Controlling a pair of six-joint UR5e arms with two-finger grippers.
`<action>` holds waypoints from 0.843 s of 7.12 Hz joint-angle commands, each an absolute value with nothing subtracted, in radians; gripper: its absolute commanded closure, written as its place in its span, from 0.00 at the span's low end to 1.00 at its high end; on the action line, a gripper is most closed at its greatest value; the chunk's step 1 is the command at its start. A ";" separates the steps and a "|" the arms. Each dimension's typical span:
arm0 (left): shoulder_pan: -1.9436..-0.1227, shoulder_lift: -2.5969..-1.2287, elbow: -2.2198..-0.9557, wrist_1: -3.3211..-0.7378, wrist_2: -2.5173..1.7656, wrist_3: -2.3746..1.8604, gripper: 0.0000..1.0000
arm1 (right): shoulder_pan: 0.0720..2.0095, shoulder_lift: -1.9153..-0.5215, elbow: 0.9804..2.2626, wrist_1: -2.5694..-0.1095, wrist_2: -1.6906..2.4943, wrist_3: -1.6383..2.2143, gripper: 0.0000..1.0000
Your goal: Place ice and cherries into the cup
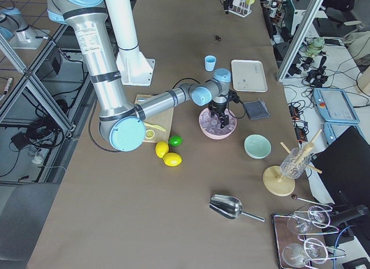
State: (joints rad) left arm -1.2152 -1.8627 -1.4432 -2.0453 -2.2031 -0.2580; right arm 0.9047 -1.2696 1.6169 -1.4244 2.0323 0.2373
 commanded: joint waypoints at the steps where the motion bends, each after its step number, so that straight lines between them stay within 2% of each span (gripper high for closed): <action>1: -1.213 -1.859 -1.425 -2.080 -2.200 -0.259 0.02 | 0.907 -1.259 1.612 -1.425 2.029 0.235 0.00; 4: -1.207 -1.852 -1.419 -2.103 -2.200 -0.259 0.02 | 0.902 -1.258 1.601 -1.424 1.994 0.236 0.04; 5: -1.207 -1.852 -1.419 -2.103 -2.200 -0.259 0.02 | 0.900 -1.258 1.603 -1.425 1.994 0.236 0.24; 6: -1.206 -1.852 -1.419 -2.103 -2.200 -0.259 0.02 | 0.902 -1.258 1.612 -1.425 1.994 0.239 0.48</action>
State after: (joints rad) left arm -1.2074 -1.8522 -1.4191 -2.1021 -2.1997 -0.2594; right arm 0.9019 -1.2579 1.6051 -1.4247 1.9966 0.2370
